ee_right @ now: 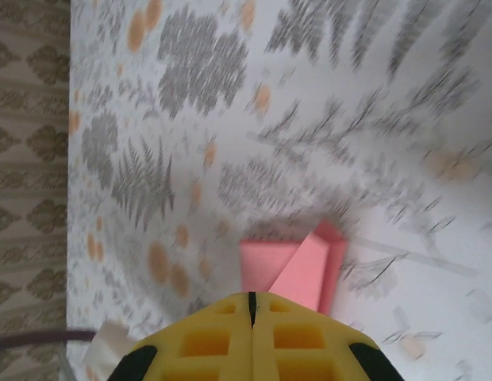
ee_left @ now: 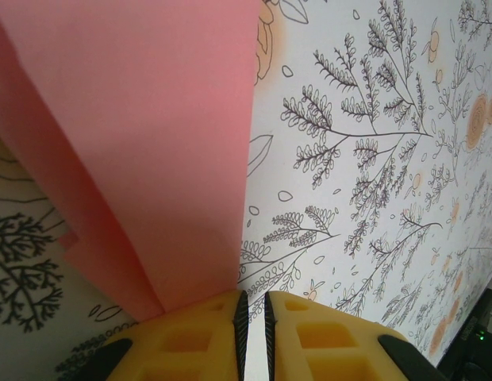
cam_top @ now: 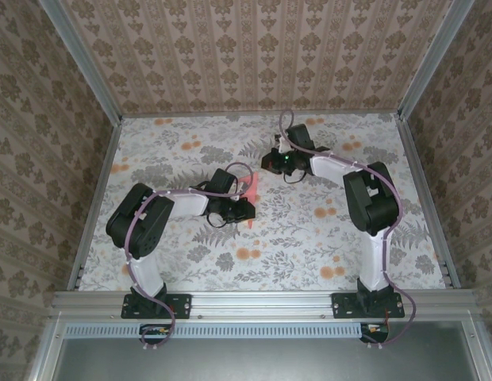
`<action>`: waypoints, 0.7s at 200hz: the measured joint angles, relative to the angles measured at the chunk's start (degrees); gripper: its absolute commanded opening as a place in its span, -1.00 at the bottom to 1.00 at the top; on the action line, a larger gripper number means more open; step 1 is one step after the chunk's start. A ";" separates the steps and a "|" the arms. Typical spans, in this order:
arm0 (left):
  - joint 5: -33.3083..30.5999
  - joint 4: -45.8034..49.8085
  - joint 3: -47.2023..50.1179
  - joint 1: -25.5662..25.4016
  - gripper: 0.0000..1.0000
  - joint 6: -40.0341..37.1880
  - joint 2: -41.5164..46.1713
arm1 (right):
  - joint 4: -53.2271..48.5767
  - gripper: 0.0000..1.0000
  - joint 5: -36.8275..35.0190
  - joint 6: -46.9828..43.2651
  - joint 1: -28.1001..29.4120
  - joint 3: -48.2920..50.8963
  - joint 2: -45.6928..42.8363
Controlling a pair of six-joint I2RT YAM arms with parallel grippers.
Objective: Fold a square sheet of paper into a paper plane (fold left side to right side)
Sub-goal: Fold the wing for the fifth time at the center of the table.
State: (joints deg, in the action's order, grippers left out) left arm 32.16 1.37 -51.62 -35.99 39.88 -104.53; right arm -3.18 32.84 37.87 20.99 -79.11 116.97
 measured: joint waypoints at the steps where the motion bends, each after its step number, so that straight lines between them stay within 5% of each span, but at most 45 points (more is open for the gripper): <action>1: -0.02 0.00 0.00 0.00 -0.64 0.00 0.00 | 0.09 -0.99 0.04 0.04 0.09 0.11 -0.02; 49: -0.09 0.28 0.00 0.00 -0.64 0.04 0.02 | 3.37 -1.00 2.58 4.61 5.25 4.98 1.29; 140: -0.81 2.97 0.00 -0.04 -0.56 -0.26 1.92 | -0.57 -1.00 1.84 5.75 5.44 3.02 6.16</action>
State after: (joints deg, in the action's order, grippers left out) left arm 31.35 4.34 -51.62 -36.03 39.62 -102.61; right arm -3.75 34.68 43.62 26.44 -76.09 123.13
